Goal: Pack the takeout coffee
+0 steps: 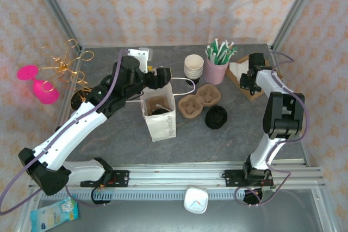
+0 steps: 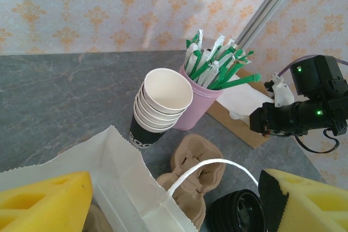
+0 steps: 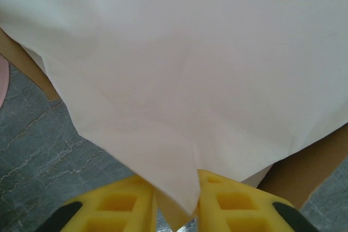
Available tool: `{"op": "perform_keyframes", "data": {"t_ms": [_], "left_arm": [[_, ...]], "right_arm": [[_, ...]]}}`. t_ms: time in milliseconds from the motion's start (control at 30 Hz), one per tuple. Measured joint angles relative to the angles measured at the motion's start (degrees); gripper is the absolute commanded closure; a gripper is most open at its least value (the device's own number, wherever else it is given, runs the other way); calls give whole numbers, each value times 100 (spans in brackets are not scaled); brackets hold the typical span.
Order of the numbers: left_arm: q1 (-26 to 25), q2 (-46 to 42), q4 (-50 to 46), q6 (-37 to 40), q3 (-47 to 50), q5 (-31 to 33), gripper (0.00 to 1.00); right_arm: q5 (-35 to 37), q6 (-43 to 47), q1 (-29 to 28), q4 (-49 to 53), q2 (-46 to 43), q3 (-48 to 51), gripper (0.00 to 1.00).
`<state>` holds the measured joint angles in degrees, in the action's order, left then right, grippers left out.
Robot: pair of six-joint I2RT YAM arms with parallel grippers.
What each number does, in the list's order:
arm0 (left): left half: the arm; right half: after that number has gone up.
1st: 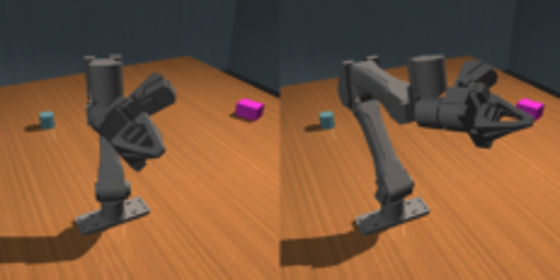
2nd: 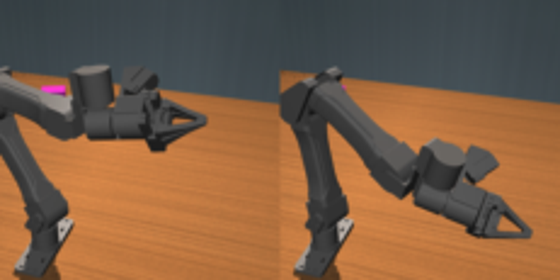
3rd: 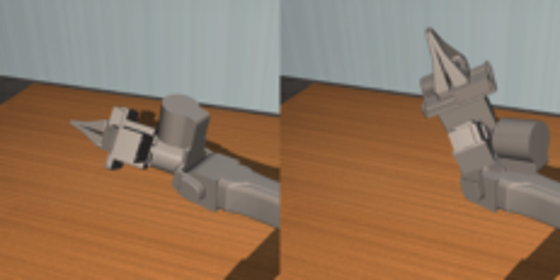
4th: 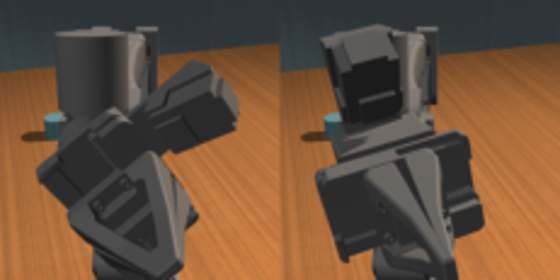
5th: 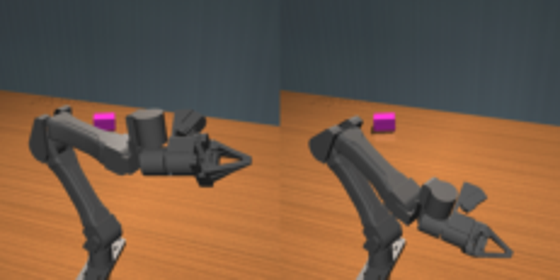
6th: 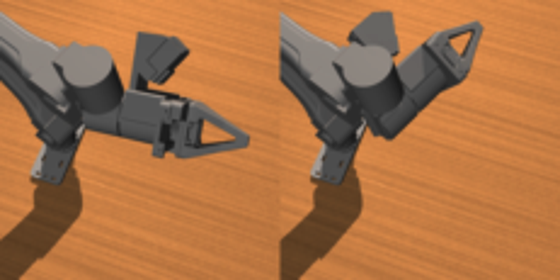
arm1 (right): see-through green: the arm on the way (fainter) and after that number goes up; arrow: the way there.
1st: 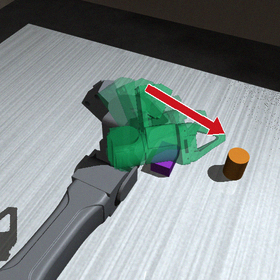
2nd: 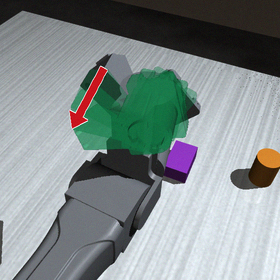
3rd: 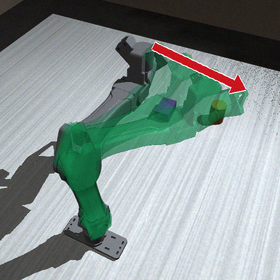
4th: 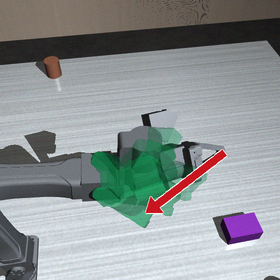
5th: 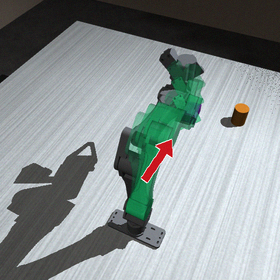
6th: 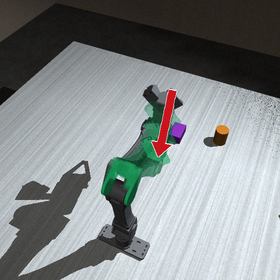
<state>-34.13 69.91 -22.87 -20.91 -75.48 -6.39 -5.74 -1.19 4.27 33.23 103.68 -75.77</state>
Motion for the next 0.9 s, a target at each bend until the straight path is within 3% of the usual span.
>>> {"op": "perform_keyframes", "data": {"t_ms": [200,433,900], "left_arm": [[0,61,-2,0,0,-2,18],[0,68,-2,0,-68,0,18],[0,-2,-52,87,-210,149,18]], "right_arm": [[44,-7,0,2,-2,0,100],[63,-87,0,66,-208,-24,100],[-420,-885,378,330,-1821,-555,100]]}}
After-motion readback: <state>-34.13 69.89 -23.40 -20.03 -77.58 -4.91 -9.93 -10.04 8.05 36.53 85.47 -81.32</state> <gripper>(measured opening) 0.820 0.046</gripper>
